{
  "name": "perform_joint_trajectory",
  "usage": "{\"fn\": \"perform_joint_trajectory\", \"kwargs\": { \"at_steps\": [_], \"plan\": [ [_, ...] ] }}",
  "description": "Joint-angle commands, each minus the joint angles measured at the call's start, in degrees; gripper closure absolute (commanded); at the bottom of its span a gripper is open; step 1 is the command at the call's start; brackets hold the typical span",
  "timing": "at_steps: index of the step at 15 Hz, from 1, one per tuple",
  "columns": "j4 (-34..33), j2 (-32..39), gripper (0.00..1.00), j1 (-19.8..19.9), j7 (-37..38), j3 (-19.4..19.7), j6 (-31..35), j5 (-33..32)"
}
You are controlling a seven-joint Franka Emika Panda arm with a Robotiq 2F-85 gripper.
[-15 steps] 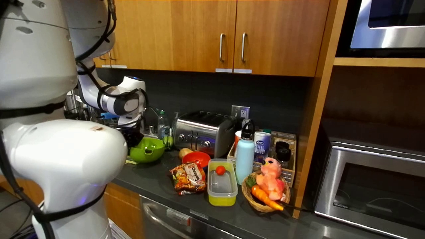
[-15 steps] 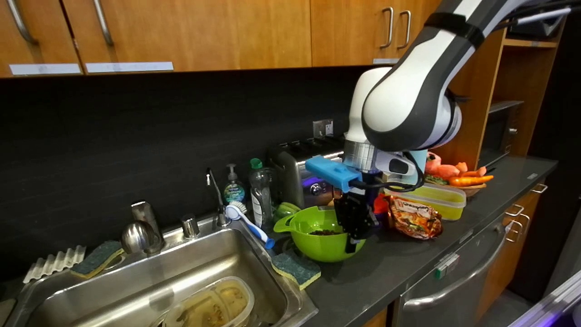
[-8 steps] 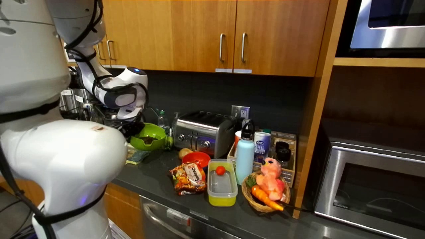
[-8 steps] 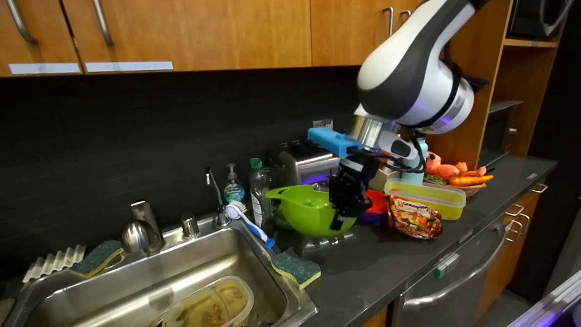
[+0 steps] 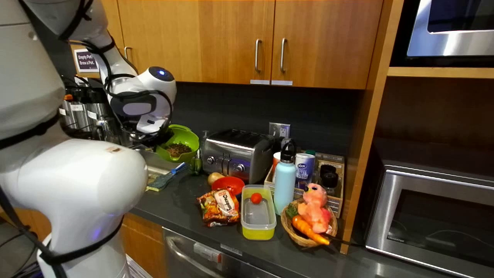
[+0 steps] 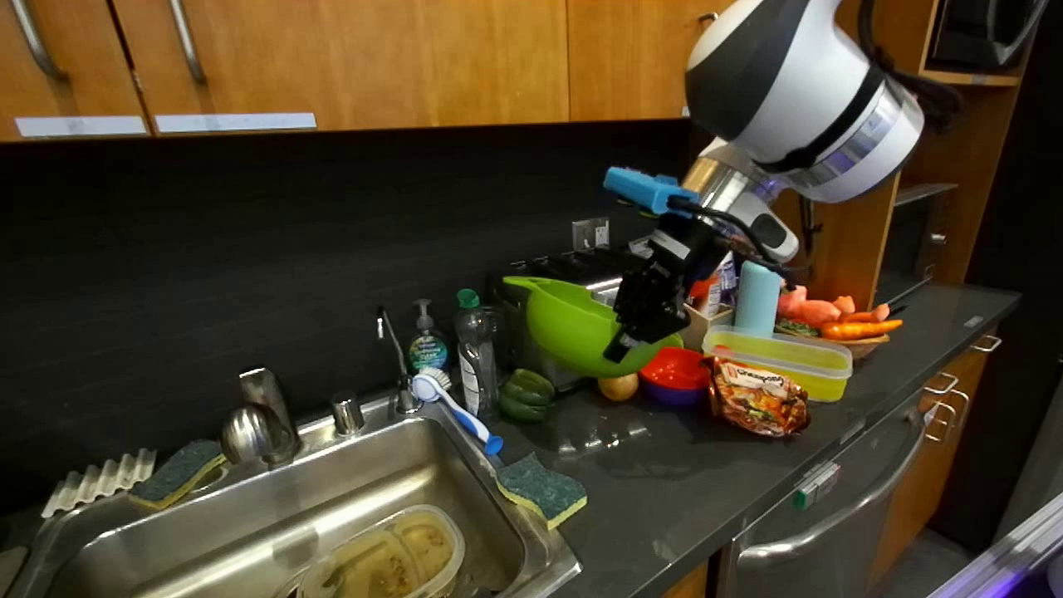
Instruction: Transfer the stuff in the green bowl onto the plate
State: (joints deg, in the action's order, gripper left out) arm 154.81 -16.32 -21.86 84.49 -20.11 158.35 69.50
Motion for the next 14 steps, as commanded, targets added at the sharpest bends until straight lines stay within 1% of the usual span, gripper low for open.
{"fn": "perform_joint_trajectory", "kwargs": {
  "at_steps": [1,4,6,8,10,14],
  "plan": [
    [2.18,-5.31,0.98,0.44,-4.95,1.04,-1.11,7.07],
    [3.46,-7.17,0.98,1.27,-8.15,1.5,-1.81,11.18],
    [4.3,-7.87,0.98,2.07,-9.65,1.71,-2.44,12.54],
    [5.14,-8.14,0.98,3.13,-10.44,1.86,-3.09,12.34],
    [4.26,-5.71,0.98,4.88,-10.47,1.69,-2.09,10.37],
    [4.44,-4.65,0.98,7.95,-12.8,2.62,-1.75,7.72]
  ]
}}
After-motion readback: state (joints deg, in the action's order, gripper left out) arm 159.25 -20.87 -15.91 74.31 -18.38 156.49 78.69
